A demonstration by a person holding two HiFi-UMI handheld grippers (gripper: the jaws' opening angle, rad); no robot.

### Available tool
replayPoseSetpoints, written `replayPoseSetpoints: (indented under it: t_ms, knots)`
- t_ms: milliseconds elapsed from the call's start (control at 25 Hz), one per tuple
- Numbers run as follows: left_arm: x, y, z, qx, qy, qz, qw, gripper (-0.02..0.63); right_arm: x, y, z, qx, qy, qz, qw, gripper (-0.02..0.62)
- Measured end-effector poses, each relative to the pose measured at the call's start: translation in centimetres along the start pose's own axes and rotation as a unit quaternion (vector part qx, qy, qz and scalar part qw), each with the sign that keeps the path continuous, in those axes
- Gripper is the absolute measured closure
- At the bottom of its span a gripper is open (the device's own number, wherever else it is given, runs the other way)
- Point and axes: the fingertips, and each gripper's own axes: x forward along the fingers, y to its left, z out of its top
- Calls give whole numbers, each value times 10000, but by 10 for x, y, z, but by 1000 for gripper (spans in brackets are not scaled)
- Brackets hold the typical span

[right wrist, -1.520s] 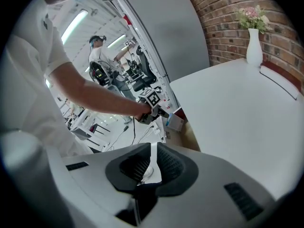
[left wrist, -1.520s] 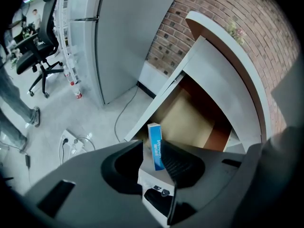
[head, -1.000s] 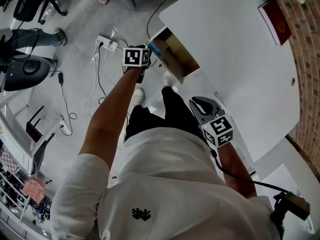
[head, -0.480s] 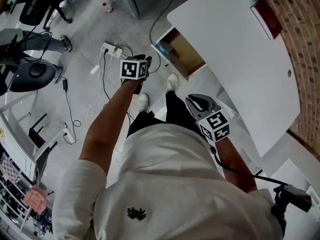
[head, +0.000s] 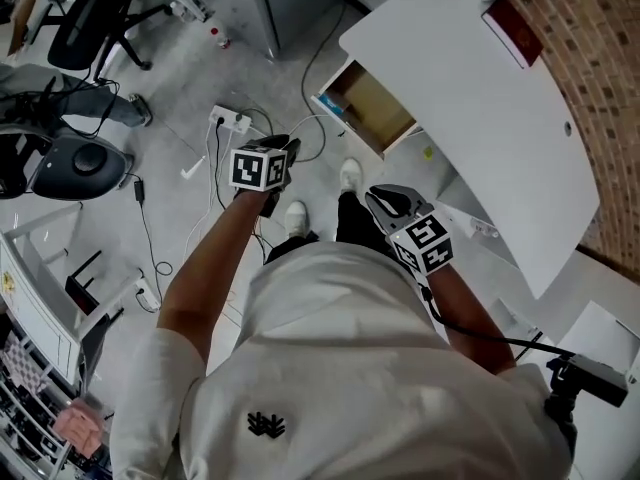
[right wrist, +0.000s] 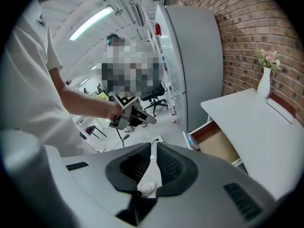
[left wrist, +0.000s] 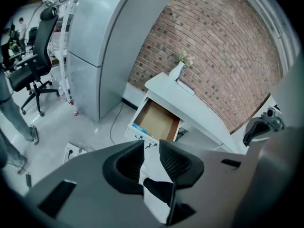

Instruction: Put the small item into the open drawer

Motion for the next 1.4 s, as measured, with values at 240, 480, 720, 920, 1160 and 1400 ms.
replayPoseSetpoints:
  t_ms: [240,480,720,920,1160,1400]
  knots:
    - [-54,-27,-28,155,-75,-394,9991,538,-1,43,-5,-1,-111,-104,9999,535]
    - [-105,-52,-62,559,-10,-774,9954,571,0,87,-11,9,-225,-215,9995,538]
    - [-142,-68,-88,988,-1,-919,9909,575,-2,119,-23,52,-269,-309,9991,540]
    - [-167,-73,-100,1166,-90,-1010,9880,577,-1,143,-27,46,-338,-407,9986,545]
    - [-185,-80,-118,1221,-111,-1060,9868,577,-8,164,-34,28,-438,-492,9978,548]
    - [-196,-88,-134,1227,-93,-1097,9863,577,-17,177,-42,27,-440,-547,9975,549]
